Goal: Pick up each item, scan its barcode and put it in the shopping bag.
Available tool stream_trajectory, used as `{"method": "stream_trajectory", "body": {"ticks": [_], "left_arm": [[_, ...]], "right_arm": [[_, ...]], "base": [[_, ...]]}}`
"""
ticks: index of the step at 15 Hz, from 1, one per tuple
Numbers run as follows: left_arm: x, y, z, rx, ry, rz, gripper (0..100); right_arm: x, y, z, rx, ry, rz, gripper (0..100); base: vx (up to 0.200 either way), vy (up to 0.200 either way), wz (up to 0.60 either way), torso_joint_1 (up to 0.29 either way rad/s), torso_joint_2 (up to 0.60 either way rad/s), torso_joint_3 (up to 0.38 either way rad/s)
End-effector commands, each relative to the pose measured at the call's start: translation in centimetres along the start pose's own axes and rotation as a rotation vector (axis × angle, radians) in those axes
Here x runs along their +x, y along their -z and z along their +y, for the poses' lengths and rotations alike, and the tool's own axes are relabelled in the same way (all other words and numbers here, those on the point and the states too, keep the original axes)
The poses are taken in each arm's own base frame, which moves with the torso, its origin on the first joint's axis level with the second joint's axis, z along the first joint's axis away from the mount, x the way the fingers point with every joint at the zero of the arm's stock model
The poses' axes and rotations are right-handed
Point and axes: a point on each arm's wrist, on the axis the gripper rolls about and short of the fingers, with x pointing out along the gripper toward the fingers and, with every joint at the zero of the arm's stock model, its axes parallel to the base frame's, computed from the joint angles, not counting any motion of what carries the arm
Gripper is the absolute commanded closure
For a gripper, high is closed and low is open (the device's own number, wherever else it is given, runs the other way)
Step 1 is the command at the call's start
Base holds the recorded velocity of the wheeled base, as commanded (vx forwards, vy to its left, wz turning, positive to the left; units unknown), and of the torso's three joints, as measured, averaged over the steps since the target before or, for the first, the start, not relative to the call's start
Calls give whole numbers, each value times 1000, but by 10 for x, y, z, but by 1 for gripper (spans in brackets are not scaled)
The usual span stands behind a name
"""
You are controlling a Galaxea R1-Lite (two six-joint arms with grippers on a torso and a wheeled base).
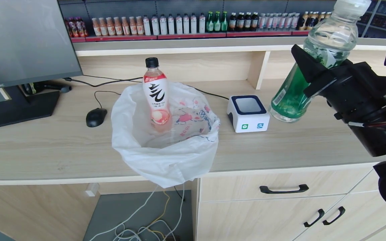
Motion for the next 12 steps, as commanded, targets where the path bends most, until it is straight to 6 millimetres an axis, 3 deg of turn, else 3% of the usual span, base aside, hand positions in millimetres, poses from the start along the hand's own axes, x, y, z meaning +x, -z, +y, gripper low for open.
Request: {"method": "stream_trajectory", "body": {"ticks": [1, 3, 12], "left_arm": [[0, 0, 0, -1, 1, 0, 0], [0, 0, 0, -1, 1, 0, 0], [0, 0, 0, -1, 1, 0, 0]], "right_arm": [[0, 7, -6, -7, 15, 19, 100], [-1, 8, -11, -9, 30, 27, 100], [0, 7, -12, -14, 35, 20, 100]], "base": [[0, 0, 0, 0, 0, 0], [0, 0, 0, 0, 0, 0], [0, 200, 0, 3, 3, 2]]}}
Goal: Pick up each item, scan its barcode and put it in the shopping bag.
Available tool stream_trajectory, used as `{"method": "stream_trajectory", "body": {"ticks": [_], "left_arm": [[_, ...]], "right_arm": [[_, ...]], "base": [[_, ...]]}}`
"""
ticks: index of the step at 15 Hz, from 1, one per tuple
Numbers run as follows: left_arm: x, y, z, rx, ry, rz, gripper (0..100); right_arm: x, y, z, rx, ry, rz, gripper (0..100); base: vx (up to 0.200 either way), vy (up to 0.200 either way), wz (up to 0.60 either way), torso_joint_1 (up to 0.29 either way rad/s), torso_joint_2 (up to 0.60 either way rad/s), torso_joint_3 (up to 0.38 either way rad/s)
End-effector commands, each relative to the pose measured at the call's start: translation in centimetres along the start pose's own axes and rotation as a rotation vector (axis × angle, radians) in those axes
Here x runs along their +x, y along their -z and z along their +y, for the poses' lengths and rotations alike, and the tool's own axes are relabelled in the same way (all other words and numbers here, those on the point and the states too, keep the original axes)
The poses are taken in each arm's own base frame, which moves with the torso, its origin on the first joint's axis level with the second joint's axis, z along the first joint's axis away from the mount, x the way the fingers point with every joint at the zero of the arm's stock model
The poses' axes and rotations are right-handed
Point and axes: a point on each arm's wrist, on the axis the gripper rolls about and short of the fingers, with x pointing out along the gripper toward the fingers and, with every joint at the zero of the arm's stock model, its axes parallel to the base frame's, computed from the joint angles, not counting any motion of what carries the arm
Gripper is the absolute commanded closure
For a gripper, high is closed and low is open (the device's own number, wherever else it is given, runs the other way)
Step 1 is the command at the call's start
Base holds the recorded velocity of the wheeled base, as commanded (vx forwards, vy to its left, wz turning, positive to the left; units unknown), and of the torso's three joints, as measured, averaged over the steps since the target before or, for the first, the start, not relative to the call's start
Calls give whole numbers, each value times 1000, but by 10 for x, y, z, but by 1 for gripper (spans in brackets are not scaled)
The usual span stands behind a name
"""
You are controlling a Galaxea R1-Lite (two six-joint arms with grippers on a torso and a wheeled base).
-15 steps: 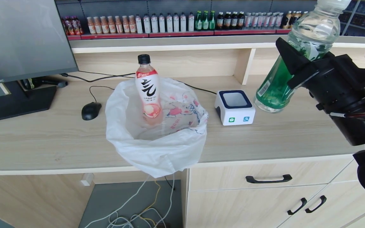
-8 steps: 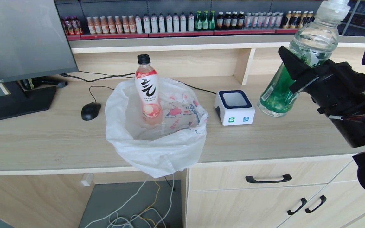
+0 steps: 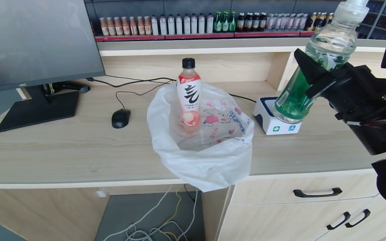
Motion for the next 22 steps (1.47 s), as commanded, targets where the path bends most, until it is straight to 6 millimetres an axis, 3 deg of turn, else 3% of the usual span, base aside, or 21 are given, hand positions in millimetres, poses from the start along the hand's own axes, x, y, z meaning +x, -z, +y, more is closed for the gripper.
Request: {"method": "stream_trajectory", "body": {"ticks": [1, 4, 12, 16, 22], "left_arm": [[0, 0, 0, 0, -2, 0, 0], [0, 0, 0, 1, 0, 0, 0], [0, 0, 0, 1, 0, 0, 0], [0, 0, 0, 1, 0, 0, 0], [0, 0, 0, 1, 0, 0, 0]], "right_arm": [[0, 0, 0, -1, 0, 0, 100], [-1, 0, 0, -1, 0, 1, 100], [11, 4, 2, 6, -10, -18, 100], [23, 21, 4, 10, -15, -7, 100], [54, 68, 13, 29, -39, 9, 100]], "base": [[0, 200, 0, 2, 12, -2], [0, 200, 0, 4, 4, 1], [0, 0, 0, 0, 0, 0], [0, 0, 0, 0, 0, 0], [0, 0, 0, 0, 0, 0]]}}
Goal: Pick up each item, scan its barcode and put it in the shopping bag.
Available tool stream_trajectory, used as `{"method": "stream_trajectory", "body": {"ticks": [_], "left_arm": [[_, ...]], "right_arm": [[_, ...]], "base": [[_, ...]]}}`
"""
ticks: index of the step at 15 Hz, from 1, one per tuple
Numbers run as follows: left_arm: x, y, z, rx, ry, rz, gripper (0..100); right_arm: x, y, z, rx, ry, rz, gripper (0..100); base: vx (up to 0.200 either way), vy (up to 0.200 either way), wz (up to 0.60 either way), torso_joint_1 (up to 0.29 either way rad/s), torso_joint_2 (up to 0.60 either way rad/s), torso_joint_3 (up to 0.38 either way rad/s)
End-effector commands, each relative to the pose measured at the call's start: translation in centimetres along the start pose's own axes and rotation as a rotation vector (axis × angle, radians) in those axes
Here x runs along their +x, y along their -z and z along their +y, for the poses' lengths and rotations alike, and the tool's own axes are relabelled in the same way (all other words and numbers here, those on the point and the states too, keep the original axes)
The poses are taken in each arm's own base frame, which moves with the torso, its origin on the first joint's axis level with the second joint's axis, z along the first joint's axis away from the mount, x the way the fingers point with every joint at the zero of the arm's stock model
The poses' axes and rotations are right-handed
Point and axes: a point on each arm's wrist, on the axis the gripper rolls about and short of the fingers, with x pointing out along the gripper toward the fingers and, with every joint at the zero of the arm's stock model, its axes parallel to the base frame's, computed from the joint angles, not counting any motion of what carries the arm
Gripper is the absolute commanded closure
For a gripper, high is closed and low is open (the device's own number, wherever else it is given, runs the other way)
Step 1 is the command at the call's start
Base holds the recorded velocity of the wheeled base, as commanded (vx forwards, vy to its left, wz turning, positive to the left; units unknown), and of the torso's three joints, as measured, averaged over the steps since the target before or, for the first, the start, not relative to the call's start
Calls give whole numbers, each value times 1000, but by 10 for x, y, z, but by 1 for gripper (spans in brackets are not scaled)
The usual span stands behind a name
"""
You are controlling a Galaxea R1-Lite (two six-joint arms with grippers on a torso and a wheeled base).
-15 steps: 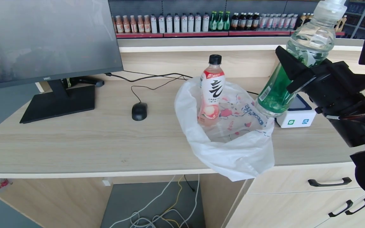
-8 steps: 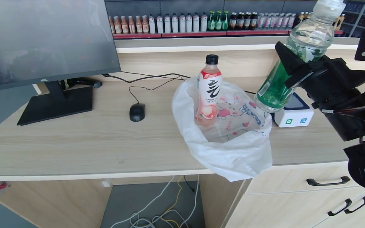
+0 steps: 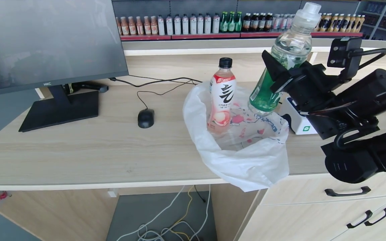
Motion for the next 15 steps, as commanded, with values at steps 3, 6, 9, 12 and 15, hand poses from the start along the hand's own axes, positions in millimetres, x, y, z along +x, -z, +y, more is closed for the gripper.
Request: {"method": "stream_trajectory", "body": {"ticks": [3, 6, 9, 12, 15], "left_arm": [[0, 0, 0, 0, 0, 0, 0], [0, 0, 0, 0, 0, 0, 0], [0, 0, 0, 0, 0, 0, 0], [0, 0, 0, 0, 0, 0, 0], [0, 0, 0, 0, 0, 0, 0]], "right_arm": [[9, 38, 1, 3, -3, 46, 100], [11, 48, 2, 5, -6, 60, 100], [10, 52, 3, 5, -9, 70, 100], [6, 62, 3, -1, -9, 104, 100], [0, 74, 7, 2, -17, 145, 100]], "base": [[0, 0, 0, 0, 0, 0], [0, 0, 0, 0, 0, 0], [0, 0, 0, 0, 0, 0], [0, 0, 0, 0, 0, 0], [0, 0, 0, 0, 0, 0]]}}
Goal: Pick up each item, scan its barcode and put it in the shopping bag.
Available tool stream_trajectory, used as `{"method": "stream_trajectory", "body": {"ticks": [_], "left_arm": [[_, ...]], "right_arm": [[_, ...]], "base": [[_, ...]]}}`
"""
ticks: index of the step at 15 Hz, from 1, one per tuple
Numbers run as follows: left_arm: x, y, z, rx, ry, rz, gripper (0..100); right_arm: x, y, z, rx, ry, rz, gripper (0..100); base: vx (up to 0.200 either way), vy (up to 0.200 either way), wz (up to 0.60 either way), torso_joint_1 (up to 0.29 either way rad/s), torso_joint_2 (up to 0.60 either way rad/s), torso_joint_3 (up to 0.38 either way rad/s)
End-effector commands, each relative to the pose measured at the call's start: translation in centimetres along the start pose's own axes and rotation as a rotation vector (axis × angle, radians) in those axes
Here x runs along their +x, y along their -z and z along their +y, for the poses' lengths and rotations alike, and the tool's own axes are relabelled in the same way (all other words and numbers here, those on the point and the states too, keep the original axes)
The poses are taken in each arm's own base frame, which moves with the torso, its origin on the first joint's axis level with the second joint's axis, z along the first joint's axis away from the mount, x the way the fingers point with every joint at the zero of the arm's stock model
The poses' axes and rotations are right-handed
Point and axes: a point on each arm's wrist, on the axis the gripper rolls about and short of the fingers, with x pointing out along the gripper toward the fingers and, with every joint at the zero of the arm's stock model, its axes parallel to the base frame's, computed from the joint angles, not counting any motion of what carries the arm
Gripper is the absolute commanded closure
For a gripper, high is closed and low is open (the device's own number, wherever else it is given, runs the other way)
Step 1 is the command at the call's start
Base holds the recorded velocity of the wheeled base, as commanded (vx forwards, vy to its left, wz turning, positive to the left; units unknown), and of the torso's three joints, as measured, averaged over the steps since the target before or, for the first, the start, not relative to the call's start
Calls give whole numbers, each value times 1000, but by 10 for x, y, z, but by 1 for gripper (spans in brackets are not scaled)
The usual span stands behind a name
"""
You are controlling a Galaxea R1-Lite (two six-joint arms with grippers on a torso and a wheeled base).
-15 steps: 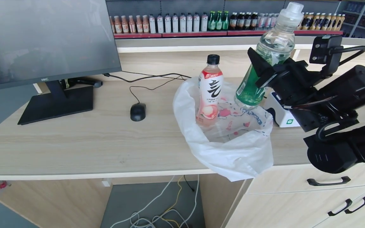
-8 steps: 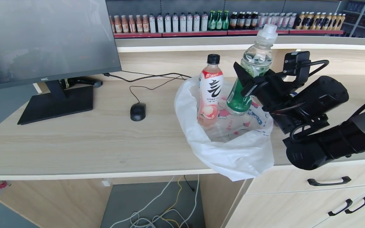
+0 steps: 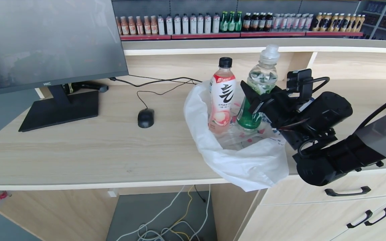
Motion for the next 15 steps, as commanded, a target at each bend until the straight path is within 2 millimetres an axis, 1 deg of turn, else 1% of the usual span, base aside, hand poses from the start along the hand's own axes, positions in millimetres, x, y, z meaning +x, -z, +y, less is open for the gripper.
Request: {"method": "stream_trajectory", "body": {"ticks": [1, 11, 12, 15], "left_arm": [[0, 0, 0, 0, 1, 0, 0], [0, 0, 0, 0, 1, 0, 0], [0, 0, 0, 0, 1, 0, 0], [0, 0, 0, 0, 1, 0, 0]], "right_arm": [[-1, 7, 2, 1, -5, 17, 100], [-3, 12, 2, -14, -9, 35, 100], [-3, 12, 2, -13, -7, 33, 0], [-6, 11, 2, -9, -7, 42, 0]], "base": [[0, 0, 0, 0, 0, 0], [0, 0, 0, 0, 0, 0], [0, 0, 0, 0, 0, 0], [0, 0, 0, 0, 0, 0]]}}
